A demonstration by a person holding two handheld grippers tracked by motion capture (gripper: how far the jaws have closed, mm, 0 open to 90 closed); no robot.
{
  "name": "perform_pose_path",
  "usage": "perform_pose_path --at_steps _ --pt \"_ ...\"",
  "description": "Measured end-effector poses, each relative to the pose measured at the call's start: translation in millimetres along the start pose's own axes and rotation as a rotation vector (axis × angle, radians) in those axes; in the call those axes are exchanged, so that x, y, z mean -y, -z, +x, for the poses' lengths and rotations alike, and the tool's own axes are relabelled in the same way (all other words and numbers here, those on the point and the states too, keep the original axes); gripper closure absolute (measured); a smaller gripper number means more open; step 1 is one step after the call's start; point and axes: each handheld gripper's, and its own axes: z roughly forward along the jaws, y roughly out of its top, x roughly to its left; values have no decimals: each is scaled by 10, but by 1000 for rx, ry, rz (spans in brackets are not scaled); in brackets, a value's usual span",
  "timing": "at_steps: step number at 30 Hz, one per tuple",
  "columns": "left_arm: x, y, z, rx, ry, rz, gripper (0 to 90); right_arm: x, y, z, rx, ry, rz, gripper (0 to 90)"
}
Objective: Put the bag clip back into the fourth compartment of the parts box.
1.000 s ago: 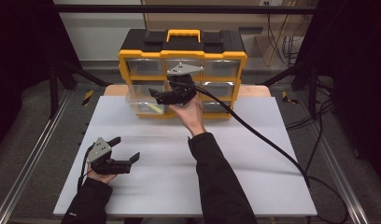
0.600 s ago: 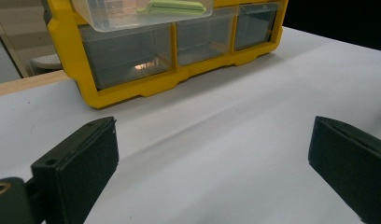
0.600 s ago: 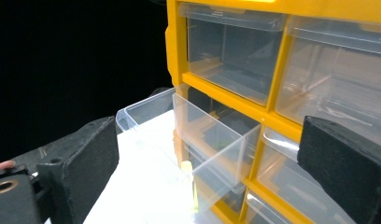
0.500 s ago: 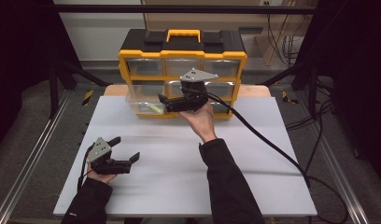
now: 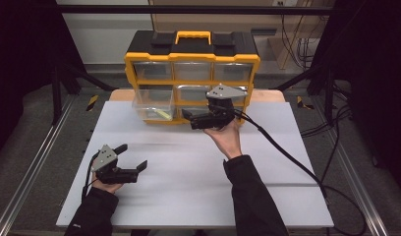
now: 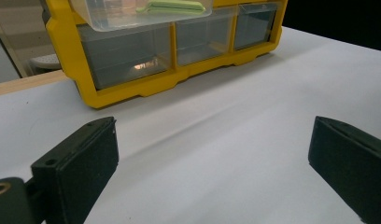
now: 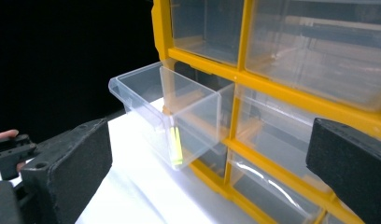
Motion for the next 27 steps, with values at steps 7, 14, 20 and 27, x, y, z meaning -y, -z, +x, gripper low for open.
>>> perform_pose_path --at_steps 7,14,20,27 --pt "-2 1 -3 2 0 -3 18 154 178 -74 18 -10 -4 6" --pt "-3 0 -4 4 0 -3 17 324 354 -156 27 -7 -4 6" --pt "-3 -2 -3 4 3 -4 17 470 448 -206 34 -17 -3 5" --pt "-5 -2 -6 4 1 -5 17 719 527 -261 30 -25 14 5"
